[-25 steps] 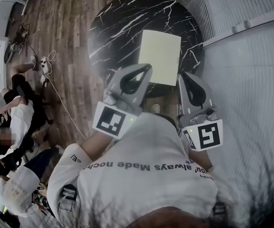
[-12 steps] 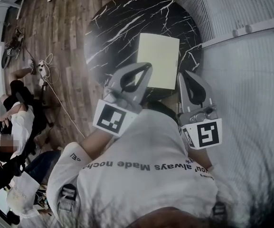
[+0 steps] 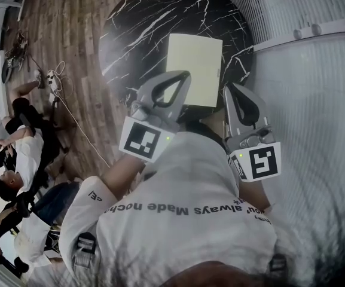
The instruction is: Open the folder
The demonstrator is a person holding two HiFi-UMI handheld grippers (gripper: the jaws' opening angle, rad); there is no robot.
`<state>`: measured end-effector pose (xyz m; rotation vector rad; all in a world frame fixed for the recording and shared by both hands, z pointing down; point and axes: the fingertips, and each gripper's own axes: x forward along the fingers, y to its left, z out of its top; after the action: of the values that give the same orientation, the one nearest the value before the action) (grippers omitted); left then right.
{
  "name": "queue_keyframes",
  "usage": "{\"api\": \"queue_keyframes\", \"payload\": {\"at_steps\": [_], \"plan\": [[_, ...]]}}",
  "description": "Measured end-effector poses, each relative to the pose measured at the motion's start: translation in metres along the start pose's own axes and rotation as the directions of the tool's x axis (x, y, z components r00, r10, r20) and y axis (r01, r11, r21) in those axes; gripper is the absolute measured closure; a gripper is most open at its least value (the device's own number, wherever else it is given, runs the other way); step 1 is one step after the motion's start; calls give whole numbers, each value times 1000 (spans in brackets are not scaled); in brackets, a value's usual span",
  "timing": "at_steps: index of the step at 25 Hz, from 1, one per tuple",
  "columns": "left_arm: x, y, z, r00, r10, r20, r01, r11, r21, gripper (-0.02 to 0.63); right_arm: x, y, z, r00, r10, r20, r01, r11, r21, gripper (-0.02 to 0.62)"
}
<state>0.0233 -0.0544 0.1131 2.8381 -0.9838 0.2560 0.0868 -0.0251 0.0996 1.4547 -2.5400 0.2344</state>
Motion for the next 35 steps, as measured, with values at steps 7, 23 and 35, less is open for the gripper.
{"api": "queue_keyframes", "payload": {"at_steps": [7, 23, 35], "plan": [[22, -7, -41, 997, -33, -76, 34, 999, 22, 603, 7, -15, -39, 999, 3, -51, -2, 999, 33, 580], [63, 9, -206, 941, 5, -337, 17, 998, 61, 604, 28, -50, -179, 977, 4, -214, 34, 984, 172, 511], [82, 7, -320, 882, 19, -472, 30, 995, 96, 603, 46, -64, -291, 947, 17, -321, 67, 966, 250, 456]]}}
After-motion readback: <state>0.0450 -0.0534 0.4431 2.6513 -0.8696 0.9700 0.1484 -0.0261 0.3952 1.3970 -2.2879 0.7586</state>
